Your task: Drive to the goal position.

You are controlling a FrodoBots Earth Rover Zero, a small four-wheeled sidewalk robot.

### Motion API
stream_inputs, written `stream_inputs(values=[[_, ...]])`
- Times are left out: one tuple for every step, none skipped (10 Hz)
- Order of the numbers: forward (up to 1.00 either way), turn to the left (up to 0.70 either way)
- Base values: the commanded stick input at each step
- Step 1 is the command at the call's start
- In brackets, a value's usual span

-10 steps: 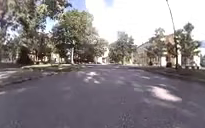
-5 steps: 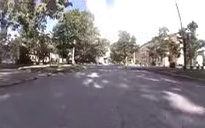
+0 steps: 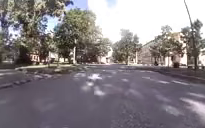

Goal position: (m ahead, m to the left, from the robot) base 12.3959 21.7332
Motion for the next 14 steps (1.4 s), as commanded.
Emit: stream_inputs(values=[[1.00, 0.00], [1.00, 0.00], [1.00, 0.00], [1.00, 0.00], [1.00, 0.00], [1.00, 0.00], [1.00, 0.00], [1.00, 0.00], [1.00, 0.00], [1.00, 0.00], [1.00, 0.00], [1.00, 0.00], [1.00, 0.00], [1.00, 0.00]])
